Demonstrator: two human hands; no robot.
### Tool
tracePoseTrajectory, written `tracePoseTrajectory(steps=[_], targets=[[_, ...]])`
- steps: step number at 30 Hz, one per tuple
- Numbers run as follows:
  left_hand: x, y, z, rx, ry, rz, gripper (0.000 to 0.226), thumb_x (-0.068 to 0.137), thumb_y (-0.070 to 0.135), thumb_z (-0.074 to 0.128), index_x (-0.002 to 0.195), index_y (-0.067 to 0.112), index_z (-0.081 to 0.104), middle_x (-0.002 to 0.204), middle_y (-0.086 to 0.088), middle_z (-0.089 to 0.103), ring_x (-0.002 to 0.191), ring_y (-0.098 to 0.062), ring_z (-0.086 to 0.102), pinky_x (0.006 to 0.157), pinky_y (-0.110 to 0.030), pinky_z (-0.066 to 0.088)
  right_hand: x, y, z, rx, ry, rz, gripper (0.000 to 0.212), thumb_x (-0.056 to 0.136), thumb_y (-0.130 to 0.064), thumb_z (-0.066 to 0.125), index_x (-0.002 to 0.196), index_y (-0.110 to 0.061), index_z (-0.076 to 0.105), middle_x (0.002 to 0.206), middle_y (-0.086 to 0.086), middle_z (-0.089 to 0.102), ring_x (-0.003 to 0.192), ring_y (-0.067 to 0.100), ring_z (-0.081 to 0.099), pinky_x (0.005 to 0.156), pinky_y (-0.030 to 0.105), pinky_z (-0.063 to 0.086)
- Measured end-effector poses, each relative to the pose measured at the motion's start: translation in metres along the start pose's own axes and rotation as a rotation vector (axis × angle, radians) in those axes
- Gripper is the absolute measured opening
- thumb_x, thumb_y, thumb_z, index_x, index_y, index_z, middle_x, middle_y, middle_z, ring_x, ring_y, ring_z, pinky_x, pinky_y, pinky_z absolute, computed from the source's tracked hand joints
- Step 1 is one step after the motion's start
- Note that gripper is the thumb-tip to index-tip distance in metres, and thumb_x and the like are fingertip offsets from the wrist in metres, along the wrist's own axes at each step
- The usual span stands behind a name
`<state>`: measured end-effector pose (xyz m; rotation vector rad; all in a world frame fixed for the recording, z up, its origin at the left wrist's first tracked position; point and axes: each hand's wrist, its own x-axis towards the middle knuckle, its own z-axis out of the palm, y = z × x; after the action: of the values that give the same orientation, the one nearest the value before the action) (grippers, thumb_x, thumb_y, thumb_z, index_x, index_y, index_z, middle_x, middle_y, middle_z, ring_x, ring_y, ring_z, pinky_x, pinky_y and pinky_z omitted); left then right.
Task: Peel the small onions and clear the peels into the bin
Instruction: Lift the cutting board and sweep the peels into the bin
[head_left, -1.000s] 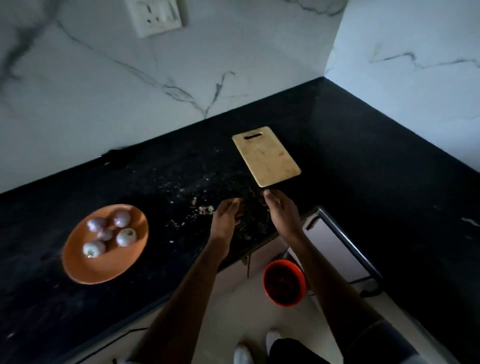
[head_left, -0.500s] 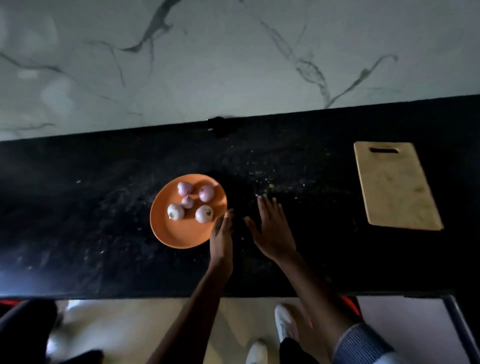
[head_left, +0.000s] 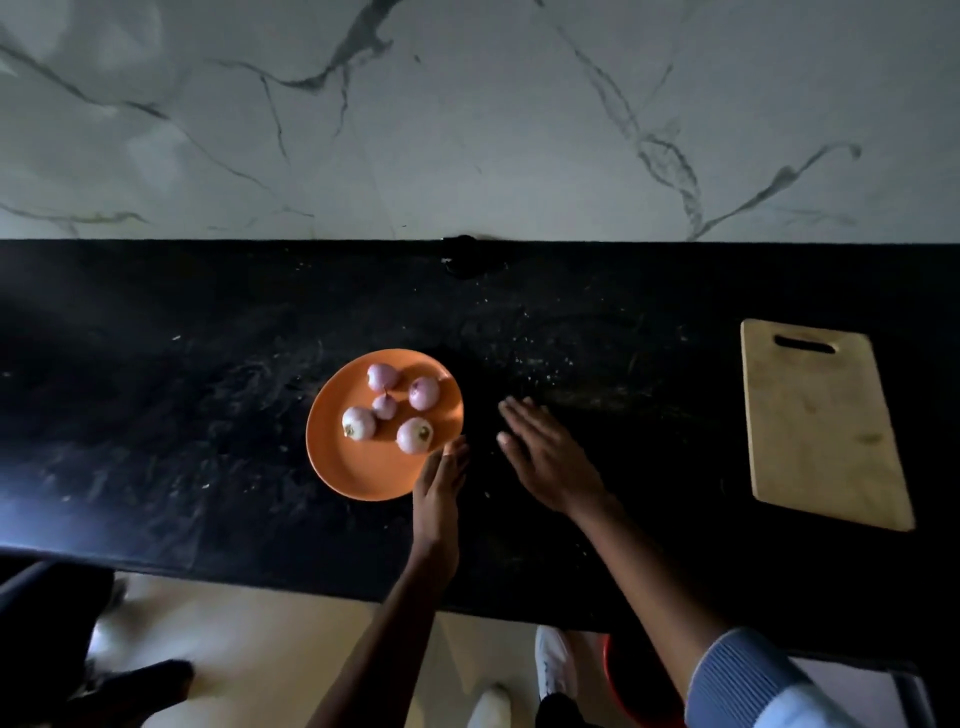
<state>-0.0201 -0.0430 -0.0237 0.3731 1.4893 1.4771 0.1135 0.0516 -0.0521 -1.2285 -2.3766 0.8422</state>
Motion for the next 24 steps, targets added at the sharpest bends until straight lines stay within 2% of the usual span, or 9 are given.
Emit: tracePoseTrajectory(steps=[2, 4, 7, 9, 12, 16, 19, 21, 24], targets=[[-0.002, 0.000, -0.003, -0.023, 0.002, -0.011, 0.029, 0.104, 0.014, 0.047, 0.126, 0.004, 0.064, 0.123, -0.014, 0.070, 0.122, -0.030, 0.061, 0.109, -0.042, 0.044, -0.012, -0.011, 0.006, 0.031, -0.137, -0.118, 0.072, 0.103, -0.058, 0.020, 0.147, -0.008, 0.048, 0.156, 0.007, 0.042, 0.148, 0.018, 0.031, 0.121, 0.017, 0.003], [-0.004, 0.003, -0.005, -0.042, 0.008, -0.024, 0.030, 0.104, 0.016, 0.047, 0.126, 0.004, 0.063, 0.122, -0.014, 0.070, 0.121, -0.031, 0.062, 0.107, -0.040, 0.045, -0.025, -0.011, 0.000, 0.167, -0.172, -0.107, 0.052, 0.105, -0.042, 0.039, 0.145, -0.011, 0.052, 0.153, 0.004, 0.046, 0.145, 0.008, 0.034, 0.121, 0.016, 0.013], [-0.010, 0.005, -0.007, -0.024, -0.013, -0.004, 0.032, 0.105, 0.023, 0.046, 0.125, 0.006, 0.065, 0.121, -0.011, 0.071, 0.119, -0.027, 0.064, 0.105, -0.039, 0.047, -0.034, 0.011, -0.018, 0.246, 0.210, 0.145, 0.047, 0.104, -0.034, 0.044, 0.146, -0.015, 0.050, 0.153, 0.001, 0.047, 0.143, 0.007, 0.037, 0.120, 0.024, 0.025], [-0.014, 0.005, -0.010, -0.026, -0.006, -0.003, 0.031, 0.106, 0.024, 0.045, 0.122, 0.007, 0.066, 0.119, -0.011, 0.072, 0.117, -0.026, 0.065, 0.103, -0.037, 0.048, -0.038, 0.015, -0.016, 0.079, 0.275, 0.237, 0.055, 0.105, -0.039, 0.038, 0.151, -0.011, 0.042, 0.157, 0.007, 0.040, 0.148, 0.017, 0.030, 0.122, 0.025, 0.016], [-0.016, 0.006, -0.014, -0.063, 0.036, -0.027, 0.027, 0.106, 0.019, 0.046, 0.121, 0.009, 0.066, 0.118, -0.012, 0.072, 0.118, -0.027, 0.064, 0.103, -0.037, 0.048, -0.040, -0.005, 0.013, 0.008, 0.170, 0.100, 0.062, 0.102, -0.043, 0.034, 0.151, -0.006, 0.040, 0.157, 0.011, 0.039, 0.148, 0.027, 0.031, 0.123, 0.026, 0.007], [-0.021, 0.008, -0.027, -0.083, 0.050, -0.039, 0.028, 0.104, 0.012, 0.048, 0.126, 0.006, 0.064, 0.119, -0.014, 0.072, 0.117, -0.028, 0.065, 0.102, -0.037, 0.049, -0.033, -0.033, 0.032, 0.027, 0.006, -0.022, 0.061, 0.103, -0.045, 0.043, 0.154, -0.013, 0.036, 0.162, 0.006, 0.031, 0.152, 0.019, 0.021, 0.118, 0.013, -0.008], [-0.026, 0.013, -0.034, -0.078, 0.045, -0.037, 0.028, 0.104, 0.012, 0.047, 0.125, 0.007, 0.065, 0.117, -0.014, 0.072, 0.112, -0.024, 0.067, 0.092, -0.029, 0.053, -0.035, -0.034, 0.032, 0.064, -0.087, -0.138, 0.058, 0.099, -0.047, 0.046, 0.143, -0.011, 0.053, 0.154, 0.007, 0.045, 0.146, 0.018, 0.034, 0.119, 0.013, 0.005], [-0.027, 0.014, -0.035, -0.073, 0.039, -0.042, 0.027, 0.105, 0.015, 0.046, 0.122, 0.008, 0.066, 0.116, -0.014, 0.072, 0.110, -0.023, 0.068, 0.090, -0.027, 0.054, -0.043, -0.026, 0.026, 0.109, -0.113, -0.160, 0.043, 0.098, -0.034, 0.056, 0.136, -0.014, 0.062, 0.146, 0.004, 0.055, 0.138, 0.015, 0.045, 0.116, 0.009, 0.018], [-0.026, 0.012, -0.033, -0.060, 0.009, -0.053, 0.027, 0.105, 0.018, 0.046, 0.119, 0.009, 0.067, 0.114, -0.012, 0.073, 0.112, -0.024, 0.067, 0.090, -0.026, 0.052, -0.056, -0.008, 0.007, 0.151, -0.051, -0.150, 0.028, 0.097, -0.024, 0.061, 0.120, -0.017, 0.073, 0.132, 0.001, 0.066, 0.125, 0.012, 0.059, 0.109, 0.019, 0.040]])
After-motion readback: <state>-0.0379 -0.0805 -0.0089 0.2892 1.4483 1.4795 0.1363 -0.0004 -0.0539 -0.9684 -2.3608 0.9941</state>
